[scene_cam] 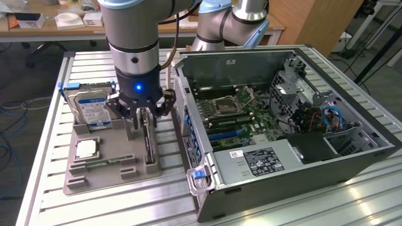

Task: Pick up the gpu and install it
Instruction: 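Pick up the gpu and move the gpu toward the slot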

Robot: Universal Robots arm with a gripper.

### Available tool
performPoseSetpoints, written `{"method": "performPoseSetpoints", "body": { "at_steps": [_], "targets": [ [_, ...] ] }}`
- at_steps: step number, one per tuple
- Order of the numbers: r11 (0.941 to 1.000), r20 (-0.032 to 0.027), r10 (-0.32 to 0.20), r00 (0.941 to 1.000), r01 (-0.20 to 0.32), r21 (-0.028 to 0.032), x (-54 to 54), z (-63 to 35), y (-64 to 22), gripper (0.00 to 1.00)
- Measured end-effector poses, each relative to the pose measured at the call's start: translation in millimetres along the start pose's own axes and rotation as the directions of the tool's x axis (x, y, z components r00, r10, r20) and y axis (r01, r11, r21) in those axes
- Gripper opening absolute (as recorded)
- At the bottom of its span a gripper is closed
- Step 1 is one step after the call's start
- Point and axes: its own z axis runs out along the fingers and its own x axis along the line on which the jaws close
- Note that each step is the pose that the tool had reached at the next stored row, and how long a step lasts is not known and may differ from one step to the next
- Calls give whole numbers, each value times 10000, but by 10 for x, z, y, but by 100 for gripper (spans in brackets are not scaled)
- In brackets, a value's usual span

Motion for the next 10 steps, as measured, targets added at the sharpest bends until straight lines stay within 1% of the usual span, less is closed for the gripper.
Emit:
{"method": "performPoseSetpoints", "body": {
  "at_steps": [10],
  "targets": [
    [10000,-2,0,10000,0,2,2,39,-4,49]
  ]
}}
